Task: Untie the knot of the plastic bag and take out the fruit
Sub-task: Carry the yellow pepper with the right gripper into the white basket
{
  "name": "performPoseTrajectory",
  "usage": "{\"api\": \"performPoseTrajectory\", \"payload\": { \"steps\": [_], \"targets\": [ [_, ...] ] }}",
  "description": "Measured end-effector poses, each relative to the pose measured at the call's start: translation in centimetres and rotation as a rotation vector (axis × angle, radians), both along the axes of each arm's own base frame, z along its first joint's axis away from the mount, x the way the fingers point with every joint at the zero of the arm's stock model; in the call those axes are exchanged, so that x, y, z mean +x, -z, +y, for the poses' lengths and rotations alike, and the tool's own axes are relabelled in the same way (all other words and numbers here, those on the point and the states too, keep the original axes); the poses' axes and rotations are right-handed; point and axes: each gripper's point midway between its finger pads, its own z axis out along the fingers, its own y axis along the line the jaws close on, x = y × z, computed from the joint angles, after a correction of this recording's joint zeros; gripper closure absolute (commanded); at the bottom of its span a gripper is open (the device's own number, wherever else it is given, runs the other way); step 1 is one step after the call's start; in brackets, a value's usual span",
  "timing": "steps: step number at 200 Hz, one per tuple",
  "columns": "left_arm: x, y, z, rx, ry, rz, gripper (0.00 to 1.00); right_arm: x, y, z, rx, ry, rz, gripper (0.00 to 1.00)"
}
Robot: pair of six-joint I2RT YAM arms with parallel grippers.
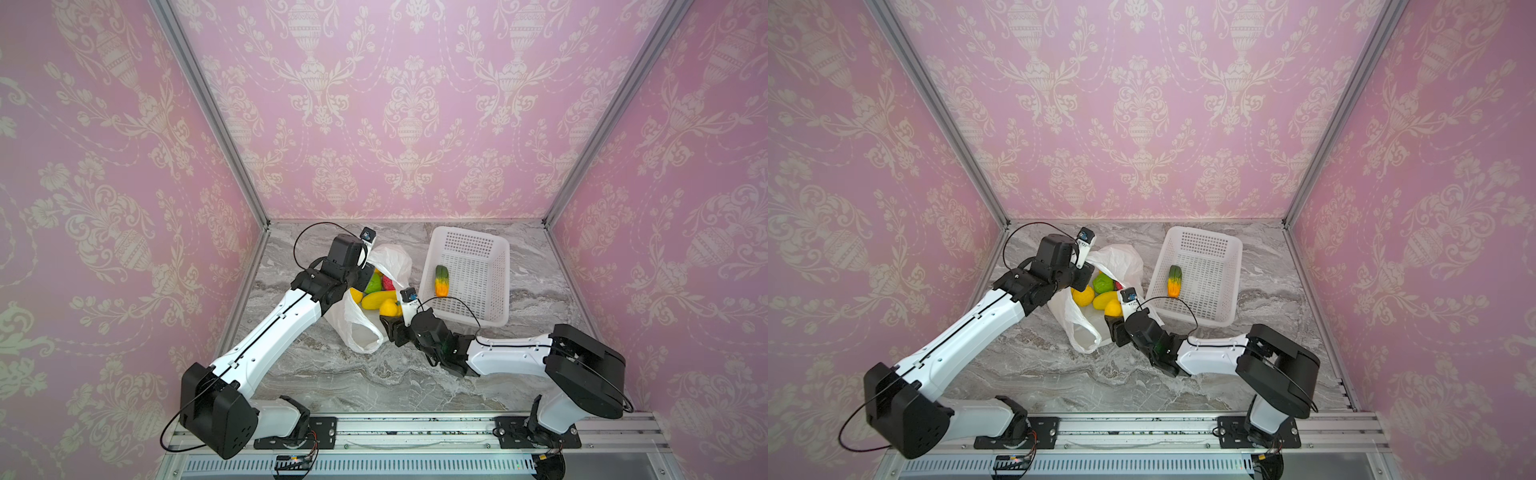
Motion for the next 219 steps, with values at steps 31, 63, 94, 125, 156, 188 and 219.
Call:
{"api": "performPoseTrajectory", "payload": {
  "steps": [31, 63, 94, 125, 156, 188, 219],
  "targets": [
    [0.0, 0.0, 0.0, 0.000, 0.000, 0.000, 1.00, -1.4, -3.3, -0.5, 0.055, -0.050, -0.094, 0.59],
    [0.0, 0.0, 0.0, 0.000, 0.000, 0.000, 1.00, -2.2, -9.9, -1.8, 0.165, -0.058, -0.273, 0.59],
    [0.0, 0.0, 0.0, 0.000, 0.000, 0.000, 1.00, -2.6, -15.1, -3.3, 0.258, -0.027, -0.433, 0.60],
    [0.0, 0.1, 0.0, 0.001, 0.000, 0.001, 1.00, -2.6, -16.9, -5.7, 0.275, 0.034, -0.506, 0.60],
    [0.0, 0.1, 0.0, 0.001, 0.000, 0.001, 1.00, -0.5, -14.3, -12.0, 0.233, 0.227, -0.497, 0.66],
    [0.0, 0.0, 0.0, 0.000, 0.000, 0.000, 1.00, 2.4, -13.3, -17.6, 0.231, 0.415, -0.437, 0.67],
    [0.0, 0.0, 0.0, 0.000, 0.000, 0.000, 1.00, 4.6, -12.0, -20.4, 0.223, 0.528, -0.342, 0.66]
  ]
}}
